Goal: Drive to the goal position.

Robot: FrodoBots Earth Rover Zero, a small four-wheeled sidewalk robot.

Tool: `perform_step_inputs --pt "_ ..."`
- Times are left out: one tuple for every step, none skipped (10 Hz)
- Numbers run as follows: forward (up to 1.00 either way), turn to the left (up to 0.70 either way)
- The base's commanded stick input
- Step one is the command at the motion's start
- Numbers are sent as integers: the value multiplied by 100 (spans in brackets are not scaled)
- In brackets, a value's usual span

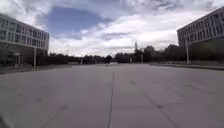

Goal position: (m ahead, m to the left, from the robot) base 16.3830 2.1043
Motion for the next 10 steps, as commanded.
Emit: perform_step_inputs --pt "70 0" --pt "70 0" --pt "70 0" --pt "70 0" --pt "70 0" --pt "70 0" --pt "70 0" --pt "70 0" --pt "70 0" --pt "70 0"
